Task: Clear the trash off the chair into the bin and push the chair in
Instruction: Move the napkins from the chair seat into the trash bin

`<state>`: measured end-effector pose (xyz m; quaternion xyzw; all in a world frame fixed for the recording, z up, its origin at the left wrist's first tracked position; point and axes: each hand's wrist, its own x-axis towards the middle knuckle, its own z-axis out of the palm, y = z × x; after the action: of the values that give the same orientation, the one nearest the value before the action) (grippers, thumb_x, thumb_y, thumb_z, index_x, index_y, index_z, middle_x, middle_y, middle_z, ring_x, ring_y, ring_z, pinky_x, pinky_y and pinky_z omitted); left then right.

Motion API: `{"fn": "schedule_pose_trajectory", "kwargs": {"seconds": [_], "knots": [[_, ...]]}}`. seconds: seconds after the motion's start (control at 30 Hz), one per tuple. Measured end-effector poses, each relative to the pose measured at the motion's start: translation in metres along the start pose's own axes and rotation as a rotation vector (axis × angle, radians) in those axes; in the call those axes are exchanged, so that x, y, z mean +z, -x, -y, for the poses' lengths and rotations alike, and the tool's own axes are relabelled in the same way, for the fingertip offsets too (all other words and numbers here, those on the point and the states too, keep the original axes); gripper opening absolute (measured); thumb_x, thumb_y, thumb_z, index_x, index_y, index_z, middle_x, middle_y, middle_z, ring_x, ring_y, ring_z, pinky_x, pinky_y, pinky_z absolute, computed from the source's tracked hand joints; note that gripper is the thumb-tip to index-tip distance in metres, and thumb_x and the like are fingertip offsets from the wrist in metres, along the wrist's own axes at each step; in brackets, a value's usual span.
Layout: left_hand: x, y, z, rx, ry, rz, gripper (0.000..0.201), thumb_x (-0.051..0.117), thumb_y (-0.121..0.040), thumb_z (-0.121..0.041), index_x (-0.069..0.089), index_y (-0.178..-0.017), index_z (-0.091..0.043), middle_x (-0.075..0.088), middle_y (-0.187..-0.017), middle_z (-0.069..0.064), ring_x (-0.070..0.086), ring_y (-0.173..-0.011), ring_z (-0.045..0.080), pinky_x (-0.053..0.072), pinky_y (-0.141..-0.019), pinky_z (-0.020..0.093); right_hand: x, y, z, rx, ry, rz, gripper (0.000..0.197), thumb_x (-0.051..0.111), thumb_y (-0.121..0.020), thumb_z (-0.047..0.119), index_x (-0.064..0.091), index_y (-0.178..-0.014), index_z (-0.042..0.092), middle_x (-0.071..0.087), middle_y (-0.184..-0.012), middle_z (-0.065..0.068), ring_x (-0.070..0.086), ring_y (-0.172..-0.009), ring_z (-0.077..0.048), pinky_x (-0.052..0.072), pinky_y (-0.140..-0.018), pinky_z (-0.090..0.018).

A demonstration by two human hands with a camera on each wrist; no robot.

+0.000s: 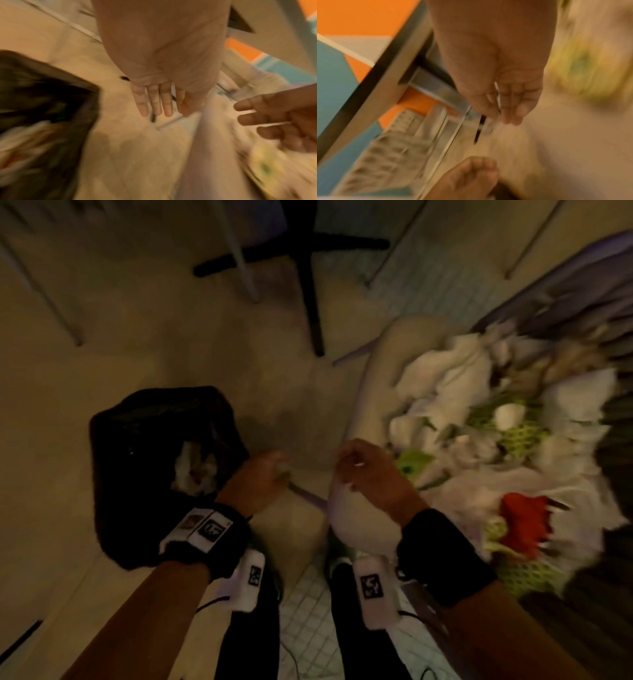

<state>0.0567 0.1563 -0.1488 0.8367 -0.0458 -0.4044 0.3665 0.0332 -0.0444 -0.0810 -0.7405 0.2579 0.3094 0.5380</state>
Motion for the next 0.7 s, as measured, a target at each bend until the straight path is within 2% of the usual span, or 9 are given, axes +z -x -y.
{"fn": "schedule_pose_trajectory", "kwargs": {"seconds": [0.1, 0.17, 0.23, 0.3, 0.37, 0.47, 0.57, 0.63, 0.7], "knots": [[0.041, -0.021, -0.068, 0.068, 0.026, 0.145, 0.037, 0.06, -0.089, -0.012, 0.052, -0.124, -0.005, 0.054, -0.128, 0.016, 0.055, -0.116, 0.032, 0.045, -0.096, 0.035, -0.086, 0.018, -0.022, 0.01, 0.13, -0.21, 0.016, 0.059, -0.079, 0.0, 0.063, -0.092, 0.01, 0.063, -0.075, -0.01, 0.058, -0.065, -0.017, 0.043, -0.063, -0.027], [0.071, -0.034, -0.1, 0.072, -0.059, 0.139, 0.044, 0.068, -0.084, -0.024, 0.05, -0.121, -0.01, 0.049, -0.127, 0.015, 0.051, -0.115, 0.034, 0.044, -0.093, 0.037, -0.128, 0.025, -0.041, 0.04, 0.226, -0.286, 0.019, 0.059, -0.081, -0.001, 0.063, -0.098, 0.004, 0.065, -0.085, -0.014, 0.057, -0.069, -0.019, 0.041, -0.062, -0.025], [0.098, -0.045, -0.12, -0.009, -0.14, 0.031, 0.057, 0.072, -0.076, -0.043, 0.048, -0.117, -0.012, 0.043, -0.125, 0.013, 0.047, -0.113, 0.034, 0.044, -0.092, 0.045, -0.151, 0.028, -0.057, 0.042, 0.25, -0.303, 0.019, 0.058, -0.081, 0.0, 0.063, -0.099, 0.006, 0.064, -0.089, -0.011, 0.055, -0.071, -0.018, 0.039, -0.058, -0.019], [0.119, -0.049, -0.134, -0.055, -0.132, -0.07, 0.066, 0.073, -0.071, -0.053, 0.047, -0.114, -0.011, 0.041, -0.122, 0.014, 0.05, -0.109, 0.036, 0.047, -0.088, 0.049, -0.156, 0.027, -0.068, -0.006, 0.276, -0.265, 0.023, 0.06, -0.081, 0.002, 0.062, -0.102, 0.011, 0.063, -0.094, -0.013, 0.058, -0.08, -0.021, 0.043, -0.066, -0.021], [0.138, -0.048, -0.143, -0.057, -0.174, -0.087, 0.076, 0.076, -0.067, -0.054, 0.044, -0.121, -0.011, 0.039, -0.123, 0.015, 0.05, -0.107, 0.037, 0.048, -0.086, 0.049, -0.149, 0.021, -0.075, -0.099, 0.398, -0.177, 0.034, 0.061, -0.081, 0.006, 0.06, -0.113, 0.016, 0.059, -0.109, -0.017, 0.059, -0.093, -0.029, 0.048, -0.079, -0.032], [0.16, -0.042, -0.143, -0.078, -0.35, -0.063, 0.094, 0.078, -0.066, -0.048, 0.03, -0.138, -0.009, 0.034, -0.132, 0.017, 0.043, -0.111, 0.037, 0.047, -0.087, 0.049, -0.132, 0.002, -0.079, -0.165, 0.62, -0.129, 0.045, 0.058, -0.085, 0.016, 0.05, -0.128, 0.024, 0.048, -0.125, -0.017, 0.058, -0.104, -0.037, 0.051, -0.082, -0.043], [0.172, -0.037, -0.14, -0.049, -0.453, -0.107, 0.082, 0.073, -0.078, -0.031, 0.027, -0.141, -0.008, 0.035, -0.133, 0.02, 0.043, -0.111, 0.038, 0.047, -0.085, 0.045, -0.127, -0.011, -0.08, -0.14, 0.742, -0.137, 0.04, 0.053, -0.088, 0.021, 0.046, -0.128, 0.022, 0.045, -0.124, -0.017, 0.058, -0.101, -0.04, 0.052, -0.079, -0.044], [0.172, -0.038, -0.137, -0.049, -0.423, -0.125, 0.064, 0.068, -0.082, -0.024, 0.036, -0.135, -0.007, 0.038, -0.13, 0.021, 0.043, -0.108, 0.038, 0.043, -0.085, 0.043, -0.13, -0.017, -0.083, -0.135, 0.774, -0.113, 0.031, 0.052, -0.089, 0.02, 0.05, -0.12, 0.018, 0.045, -0.121, -0.017, 0.058, -0.1, -0.04, 0.051, -0.078, -0.044], [0.17, -0.04, -0.132, -0.029, -0.388, -0.118, 0.048, 0.065, -0.083, -0.021, 0.045, -0.124, -0.005, 0.042, -0.125, 0.021, 0.043, -0.106, 0.037, 0.041, -0.09, 0.041, -0.136, -0.017, -0.084, -0.145, 0.732, -0.071, 0.021, 0.054, -0.087, 0.019, 0.056, -0.108, 0.015, 0.049, -0.116, -0.016, 0.058, -0.098, -0.039, 0.049, -0.077, -0.044]]}}
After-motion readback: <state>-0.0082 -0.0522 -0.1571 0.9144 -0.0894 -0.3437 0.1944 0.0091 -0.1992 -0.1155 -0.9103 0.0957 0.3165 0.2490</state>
